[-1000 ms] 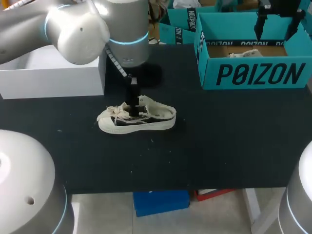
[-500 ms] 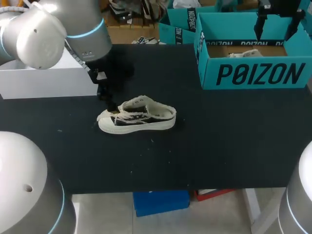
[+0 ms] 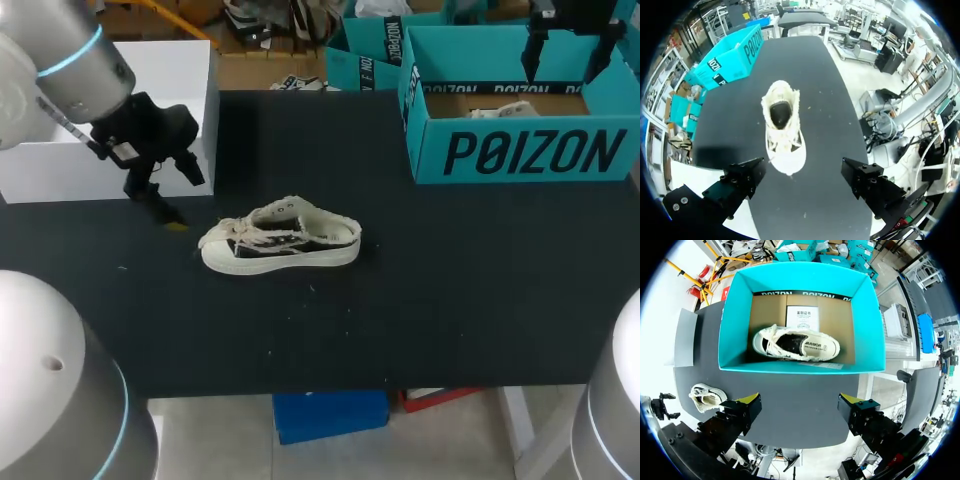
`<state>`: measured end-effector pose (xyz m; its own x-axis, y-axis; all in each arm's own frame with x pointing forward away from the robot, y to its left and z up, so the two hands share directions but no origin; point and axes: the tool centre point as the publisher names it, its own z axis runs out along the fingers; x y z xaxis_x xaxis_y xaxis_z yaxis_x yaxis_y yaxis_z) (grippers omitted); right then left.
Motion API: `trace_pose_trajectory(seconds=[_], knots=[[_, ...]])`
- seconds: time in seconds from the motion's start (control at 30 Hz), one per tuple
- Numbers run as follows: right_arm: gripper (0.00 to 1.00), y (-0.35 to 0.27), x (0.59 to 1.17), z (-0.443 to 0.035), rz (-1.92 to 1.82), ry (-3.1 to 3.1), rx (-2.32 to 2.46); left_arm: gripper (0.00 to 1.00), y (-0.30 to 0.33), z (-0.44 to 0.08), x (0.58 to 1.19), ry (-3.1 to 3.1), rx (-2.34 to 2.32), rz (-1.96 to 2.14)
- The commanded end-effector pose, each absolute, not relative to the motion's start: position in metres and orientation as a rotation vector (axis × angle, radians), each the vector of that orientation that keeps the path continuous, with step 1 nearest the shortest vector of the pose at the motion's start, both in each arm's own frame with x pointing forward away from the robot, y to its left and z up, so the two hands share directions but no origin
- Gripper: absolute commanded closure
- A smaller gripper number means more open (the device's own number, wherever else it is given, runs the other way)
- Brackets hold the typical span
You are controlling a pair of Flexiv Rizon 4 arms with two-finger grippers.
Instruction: Take the shoe out of the shoebox, open the shoe tongue, remove and reinsert the insole, then place the shoe into the shoebox
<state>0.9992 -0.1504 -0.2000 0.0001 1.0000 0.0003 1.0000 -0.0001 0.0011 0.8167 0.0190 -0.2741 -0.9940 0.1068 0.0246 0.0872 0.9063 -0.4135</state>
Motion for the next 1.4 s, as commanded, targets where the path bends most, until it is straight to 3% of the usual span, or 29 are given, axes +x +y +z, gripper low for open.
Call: trace_pose_trajectory(seconds=[0.03, 1.4], knots=[[0.0, -0.1503, 0.9998, -0.2, 0.0, 2.221, 2.222, 0.0, 0.042, -0.2753, 0.8137, -2.902, -0.16, 1.029], [0.0, -0.1503, 0.9998, -0.2, 0.0, 2.221, 2.222, 0.0, 0.0506, -0.2731, 0.8166, -2.939, -0.067, 0.963]])
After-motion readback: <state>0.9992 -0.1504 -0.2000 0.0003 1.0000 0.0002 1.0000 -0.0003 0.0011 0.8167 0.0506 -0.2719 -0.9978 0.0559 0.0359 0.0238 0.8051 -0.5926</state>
